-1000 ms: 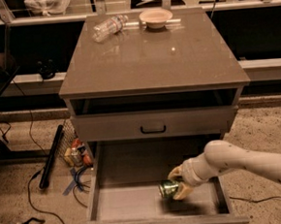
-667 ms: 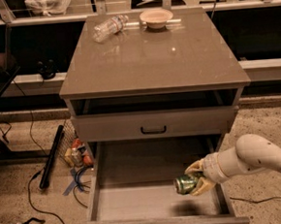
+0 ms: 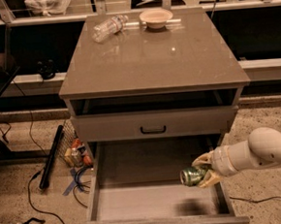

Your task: Pick green can from middle drawer and place on counter

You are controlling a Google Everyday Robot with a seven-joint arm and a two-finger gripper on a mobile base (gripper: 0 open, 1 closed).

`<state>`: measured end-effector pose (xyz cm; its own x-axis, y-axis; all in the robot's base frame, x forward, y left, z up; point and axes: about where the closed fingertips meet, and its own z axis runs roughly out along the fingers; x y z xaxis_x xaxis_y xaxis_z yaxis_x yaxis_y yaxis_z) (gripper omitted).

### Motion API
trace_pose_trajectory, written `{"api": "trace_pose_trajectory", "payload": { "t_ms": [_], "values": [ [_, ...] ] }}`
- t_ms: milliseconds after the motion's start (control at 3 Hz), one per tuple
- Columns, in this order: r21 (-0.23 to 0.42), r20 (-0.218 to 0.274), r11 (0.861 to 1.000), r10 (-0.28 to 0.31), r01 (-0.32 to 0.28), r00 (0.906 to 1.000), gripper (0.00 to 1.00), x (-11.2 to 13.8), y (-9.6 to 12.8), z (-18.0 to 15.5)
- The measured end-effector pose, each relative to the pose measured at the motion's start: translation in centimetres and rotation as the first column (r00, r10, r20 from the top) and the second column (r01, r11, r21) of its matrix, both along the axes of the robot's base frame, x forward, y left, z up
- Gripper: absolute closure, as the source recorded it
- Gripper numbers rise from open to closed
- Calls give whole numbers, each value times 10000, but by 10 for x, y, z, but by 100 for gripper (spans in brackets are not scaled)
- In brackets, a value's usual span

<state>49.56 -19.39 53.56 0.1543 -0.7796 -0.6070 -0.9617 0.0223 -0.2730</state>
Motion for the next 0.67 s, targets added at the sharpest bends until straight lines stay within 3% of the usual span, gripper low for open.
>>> {"api": "trace_pose_trajectory", "payload": {
  "t_ms": [333, 667],
  "values": [
    [-136, 786, 9984, -528, 540, 9955, 100, 16, -45, 67],
    [-126, 1519, 9954, -921, 951, 9841, 100, 32, -87, 136]
  ]
}}
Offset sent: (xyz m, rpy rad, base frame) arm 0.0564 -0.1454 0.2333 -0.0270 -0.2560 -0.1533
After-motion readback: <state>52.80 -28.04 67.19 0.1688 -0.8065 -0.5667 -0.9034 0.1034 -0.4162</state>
